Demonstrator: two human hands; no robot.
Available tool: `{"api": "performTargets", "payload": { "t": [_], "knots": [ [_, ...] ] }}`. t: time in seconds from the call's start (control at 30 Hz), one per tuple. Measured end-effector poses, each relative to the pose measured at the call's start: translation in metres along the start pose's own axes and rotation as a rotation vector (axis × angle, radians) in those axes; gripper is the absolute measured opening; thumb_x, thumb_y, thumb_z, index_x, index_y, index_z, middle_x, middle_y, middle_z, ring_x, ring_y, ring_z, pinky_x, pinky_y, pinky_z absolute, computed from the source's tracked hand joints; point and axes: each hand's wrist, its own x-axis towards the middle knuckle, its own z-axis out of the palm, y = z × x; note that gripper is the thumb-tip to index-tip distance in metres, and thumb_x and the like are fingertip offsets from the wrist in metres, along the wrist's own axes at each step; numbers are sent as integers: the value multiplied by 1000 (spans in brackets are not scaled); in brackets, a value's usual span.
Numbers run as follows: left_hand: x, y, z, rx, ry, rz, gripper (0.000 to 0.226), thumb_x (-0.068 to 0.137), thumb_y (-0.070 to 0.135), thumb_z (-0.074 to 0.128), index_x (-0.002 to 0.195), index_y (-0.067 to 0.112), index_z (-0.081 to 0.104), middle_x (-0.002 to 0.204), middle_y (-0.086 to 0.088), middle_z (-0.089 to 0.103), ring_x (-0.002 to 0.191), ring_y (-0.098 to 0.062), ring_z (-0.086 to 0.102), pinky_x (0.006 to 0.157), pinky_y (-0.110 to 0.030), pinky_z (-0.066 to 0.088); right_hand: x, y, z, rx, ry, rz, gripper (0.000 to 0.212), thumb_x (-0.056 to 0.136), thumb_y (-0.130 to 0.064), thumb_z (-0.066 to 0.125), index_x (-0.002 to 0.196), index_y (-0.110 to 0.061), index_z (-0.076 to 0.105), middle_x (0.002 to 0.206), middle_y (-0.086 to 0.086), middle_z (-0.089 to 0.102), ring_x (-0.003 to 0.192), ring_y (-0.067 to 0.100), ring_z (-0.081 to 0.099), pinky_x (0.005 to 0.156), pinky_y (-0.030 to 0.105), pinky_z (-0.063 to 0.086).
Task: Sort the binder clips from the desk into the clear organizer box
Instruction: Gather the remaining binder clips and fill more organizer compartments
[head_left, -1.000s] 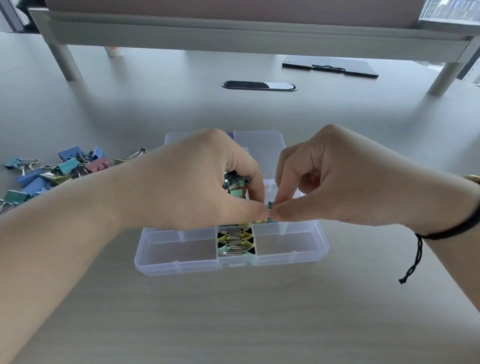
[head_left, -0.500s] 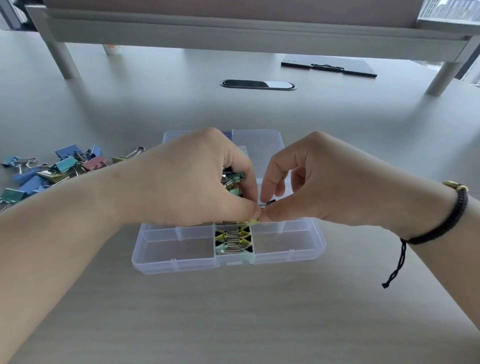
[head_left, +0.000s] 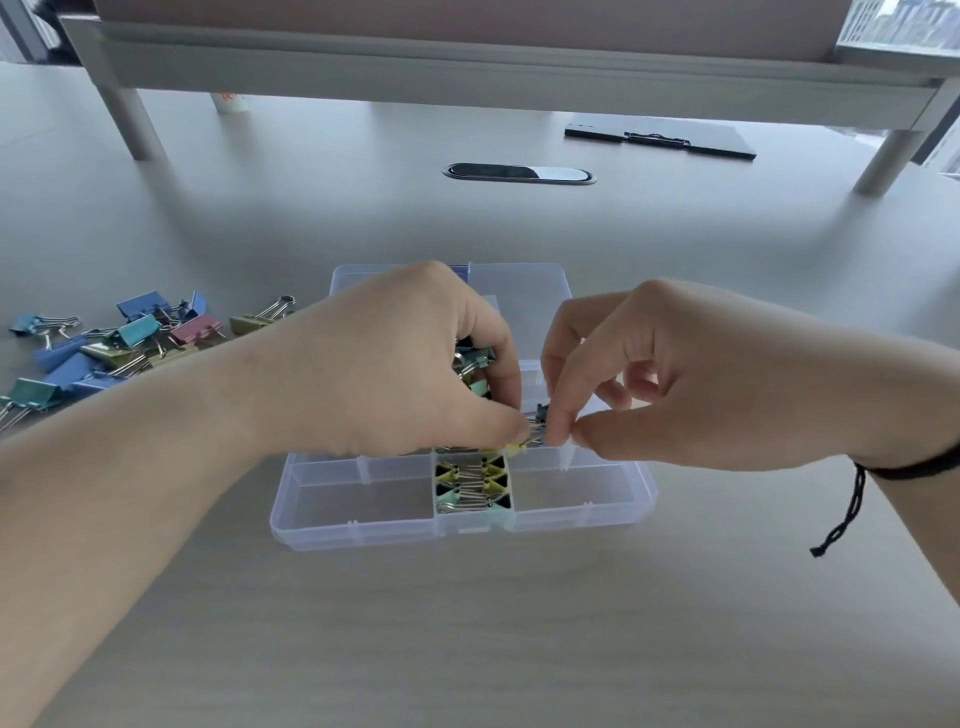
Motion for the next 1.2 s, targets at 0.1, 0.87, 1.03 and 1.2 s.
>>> {"api": "performTargets", "payload": {
  "t": [0.1,0.87,1.03,1.2],
  "knots": [
    [0,-1,-1,-18,-13,-8,9,73,38,82,74,34,73,66,13,70,54,-2,58,49,-7,42,-1,-1,-1,0,2,-16,20,73,-34,63,80,-49,74,97,-17,58,70,7,53,58,18,39],
    [4,-4,-11,-586,61,-42,30,76,47,68,73,18,73,55,-1,54,41,-13,39,35,-18,32,6,5,0,141,260,-148,12,74,-43,69,81,-36,75,91,-18,72,79,12,66,75,42,54],
    [5,-2,-5,-789,128,-75,31,74,49,67,67,18,63,53,0,53,39,-14,37,37,-16,27,12,4,10,341,460,-222,24,71,-41,77,86,-23,72,75,-4,73,69,14,69,70,48,57],
    [4,6,1,-846,193,-60,38,70,54,63,71,17,58,48,1,47,37,-13,37,37,-15,28,19,-2,23,448,488,-262,20,77,-29,81,82,-22,64,70,1,69,62,24,66,63,50,57]
  ]
}}
